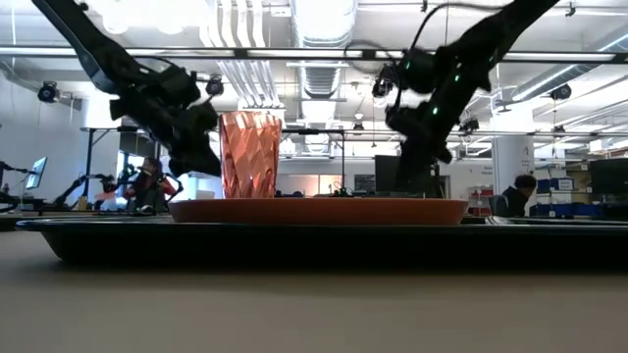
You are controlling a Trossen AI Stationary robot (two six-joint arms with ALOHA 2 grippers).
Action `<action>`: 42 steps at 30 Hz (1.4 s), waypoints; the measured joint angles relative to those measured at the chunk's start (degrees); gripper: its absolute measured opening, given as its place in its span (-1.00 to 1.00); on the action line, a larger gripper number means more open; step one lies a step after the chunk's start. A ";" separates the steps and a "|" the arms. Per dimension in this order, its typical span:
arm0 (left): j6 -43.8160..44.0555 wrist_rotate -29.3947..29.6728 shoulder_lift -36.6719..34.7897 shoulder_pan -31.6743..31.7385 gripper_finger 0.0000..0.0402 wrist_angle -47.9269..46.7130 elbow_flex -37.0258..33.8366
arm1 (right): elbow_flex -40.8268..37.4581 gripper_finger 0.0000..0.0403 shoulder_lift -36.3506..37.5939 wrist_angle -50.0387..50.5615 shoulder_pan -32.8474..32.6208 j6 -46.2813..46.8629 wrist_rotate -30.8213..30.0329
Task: Pick and place plate/cup/fork/spoon on tray
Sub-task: Adjust the black table tray
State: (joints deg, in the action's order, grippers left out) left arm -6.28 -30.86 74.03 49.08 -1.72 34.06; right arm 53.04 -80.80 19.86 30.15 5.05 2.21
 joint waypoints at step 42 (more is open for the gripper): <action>3.08 -3.38 7.11 -5.09 -1.00 1.77 -2.23 | -0.67 -0.96 -10.79 -0.98 -2.53 0.00 7.18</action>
State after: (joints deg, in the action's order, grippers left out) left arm -3.20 -34.24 81.14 43.99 0.05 31.83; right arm 52.37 -91.59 18.89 27.62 5.05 9.39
